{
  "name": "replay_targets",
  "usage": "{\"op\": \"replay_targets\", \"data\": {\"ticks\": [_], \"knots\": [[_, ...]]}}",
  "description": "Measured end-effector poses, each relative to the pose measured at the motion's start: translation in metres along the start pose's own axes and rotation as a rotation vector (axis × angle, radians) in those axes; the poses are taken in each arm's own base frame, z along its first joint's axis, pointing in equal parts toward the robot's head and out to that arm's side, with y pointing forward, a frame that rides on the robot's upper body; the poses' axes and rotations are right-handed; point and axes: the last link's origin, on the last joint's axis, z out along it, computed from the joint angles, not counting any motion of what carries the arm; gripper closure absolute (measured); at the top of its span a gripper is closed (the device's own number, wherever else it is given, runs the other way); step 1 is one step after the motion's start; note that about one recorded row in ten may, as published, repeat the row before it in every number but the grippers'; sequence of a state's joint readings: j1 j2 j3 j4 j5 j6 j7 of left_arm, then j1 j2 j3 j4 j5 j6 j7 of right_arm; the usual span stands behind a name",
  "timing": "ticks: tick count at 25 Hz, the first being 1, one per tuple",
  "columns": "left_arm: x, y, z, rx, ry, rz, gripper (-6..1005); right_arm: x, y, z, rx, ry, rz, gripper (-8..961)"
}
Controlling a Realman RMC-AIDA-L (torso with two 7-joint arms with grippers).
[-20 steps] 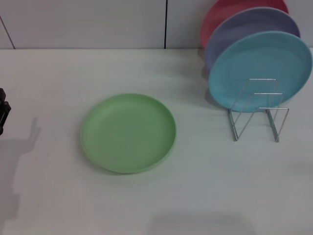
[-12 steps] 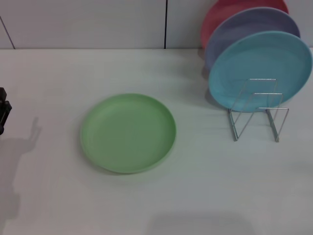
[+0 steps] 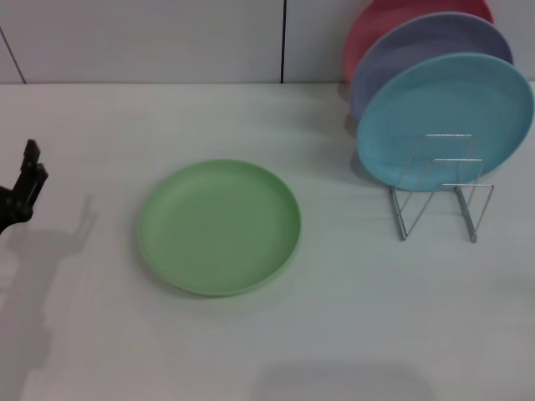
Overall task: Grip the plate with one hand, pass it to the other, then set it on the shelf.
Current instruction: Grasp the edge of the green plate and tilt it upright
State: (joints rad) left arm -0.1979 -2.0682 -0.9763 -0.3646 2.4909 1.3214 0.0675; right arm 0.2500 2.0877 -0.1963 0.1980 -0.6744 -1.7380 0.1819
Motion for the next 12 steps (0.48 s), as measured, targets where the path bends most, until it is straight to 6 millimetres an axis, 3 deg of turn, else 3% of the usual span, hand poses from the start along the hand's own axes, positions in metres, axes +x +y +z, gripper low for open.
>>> {"op": "replay_targets", "data": {"ticks": [7,12], "knots": [[0.009,0.010,0.023,0.032,-0.028,0.021,222,0.000,0.000,0.000,-0.001,0.000,-0.001,136],[0.026,0.023,0.040,0.026,-0.071,0.020,229,0.000,0.000,0.000,-0.001,0.001,-0.001,135]]}}
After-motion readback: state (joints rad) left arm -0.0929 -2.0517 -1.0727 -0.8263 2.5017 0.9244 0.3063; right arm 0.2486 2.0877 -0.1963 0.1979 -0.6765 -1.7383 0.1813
